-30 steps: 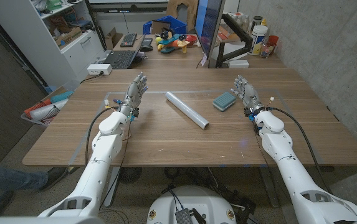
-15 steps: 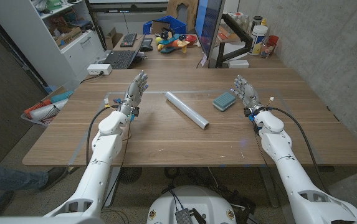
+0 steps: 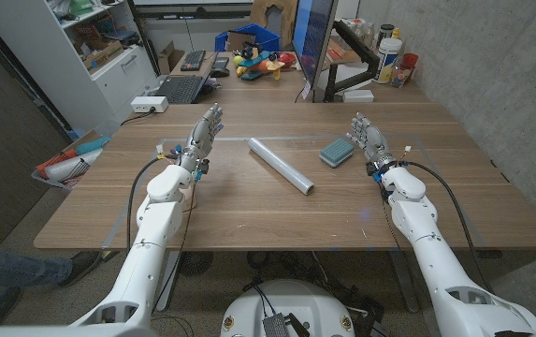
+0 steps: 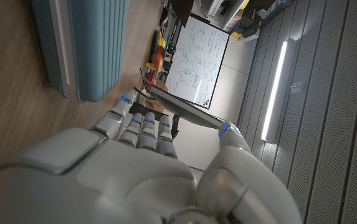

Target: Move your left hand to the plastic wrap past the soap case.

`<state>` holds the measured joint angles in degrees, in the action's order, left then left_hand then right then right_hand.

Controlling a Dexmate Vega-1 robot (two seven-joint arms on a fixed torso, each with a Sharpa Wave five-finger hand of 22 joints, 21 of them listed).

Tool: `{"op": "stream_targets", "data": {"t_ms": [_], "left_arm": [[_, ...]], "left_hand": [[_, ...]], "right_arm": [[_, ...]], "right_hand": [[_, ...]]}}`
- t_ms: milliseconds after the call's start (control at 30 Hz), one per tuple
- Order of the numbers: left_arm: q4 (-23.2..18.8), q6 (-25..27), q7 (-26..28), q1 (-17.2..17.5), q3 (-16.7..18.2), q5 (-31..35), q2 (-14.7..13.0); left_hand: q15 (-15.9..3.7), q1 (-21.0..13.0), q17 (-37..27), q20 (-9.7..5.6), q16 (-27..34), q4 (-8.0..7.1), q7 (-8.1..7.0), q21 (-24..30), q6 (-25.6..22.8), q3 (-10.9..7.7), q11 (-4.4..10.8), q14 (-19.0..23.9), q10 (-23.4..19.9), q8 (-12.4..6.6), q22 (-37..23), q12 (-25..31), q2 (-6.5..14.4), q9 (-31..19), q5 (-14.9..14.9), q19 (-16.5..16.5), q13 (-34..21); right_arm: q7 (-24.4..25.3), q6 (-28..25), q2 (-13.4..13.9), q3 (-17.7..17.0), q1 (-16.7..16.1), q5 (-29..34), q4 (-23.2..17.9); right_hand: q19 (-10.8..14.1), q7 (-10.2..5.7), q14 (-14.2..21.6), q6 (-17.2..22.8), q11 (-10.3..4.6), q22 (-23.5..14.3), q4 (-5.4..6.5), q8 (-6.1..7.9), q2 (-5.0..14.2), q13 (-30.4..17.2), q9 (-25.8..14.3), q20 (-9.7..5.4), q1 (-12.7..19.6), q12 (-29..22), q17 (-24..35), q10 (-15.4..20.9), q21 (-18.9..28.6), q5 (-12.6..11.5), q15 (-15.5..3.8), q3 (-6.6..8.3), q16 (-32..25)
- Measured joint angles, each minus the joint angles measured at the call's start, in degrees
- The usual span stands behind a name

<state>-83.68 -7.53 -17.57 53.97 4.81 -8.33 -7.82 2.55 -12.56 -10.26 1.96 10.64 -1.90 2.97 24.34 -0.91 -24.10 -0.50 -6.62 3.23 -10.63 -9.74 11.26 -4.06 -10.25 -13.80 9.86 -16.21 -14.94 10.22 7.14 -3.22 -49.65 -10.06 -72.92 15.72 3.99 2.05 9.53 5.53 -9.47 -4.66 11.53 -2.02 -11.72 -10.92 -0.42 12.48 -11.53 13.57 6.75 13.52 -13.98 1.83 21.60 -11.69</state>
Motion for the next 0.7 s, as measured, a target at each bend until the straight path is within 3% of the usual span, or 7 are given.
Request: {"op": "stream_targets", "data": {"t_ms": [700], "left_arm": [[-2.57, -0.45, 1.04, 0.63, -0.80, 3.46, -0.71]], "left_hand": [[0.00, -0.53, 0.00, 0.00, 0.00, 0.48, 0.00, -0.63, 0.00, 0.00, -0.21, 0.00, 0.21, 0.00, 0.00, 0.00, 0.53, 0.00, 0.00, 0.00, 0.54]], "right_arm": [[0.33, 0.85, -0.32, -0.18, 0.11, 0.82, 0.39]], "right_hand": [[0.51, -0.22, 0.21, 0.21, -0.32, 0.00, 0.00, 0.00, 0.31, 0.27, -0.01, -0.10, -0.31, 0.00, -0.27, 0.32, -0.44, 0.01, -0.21, 0.00, 0.00]]}}
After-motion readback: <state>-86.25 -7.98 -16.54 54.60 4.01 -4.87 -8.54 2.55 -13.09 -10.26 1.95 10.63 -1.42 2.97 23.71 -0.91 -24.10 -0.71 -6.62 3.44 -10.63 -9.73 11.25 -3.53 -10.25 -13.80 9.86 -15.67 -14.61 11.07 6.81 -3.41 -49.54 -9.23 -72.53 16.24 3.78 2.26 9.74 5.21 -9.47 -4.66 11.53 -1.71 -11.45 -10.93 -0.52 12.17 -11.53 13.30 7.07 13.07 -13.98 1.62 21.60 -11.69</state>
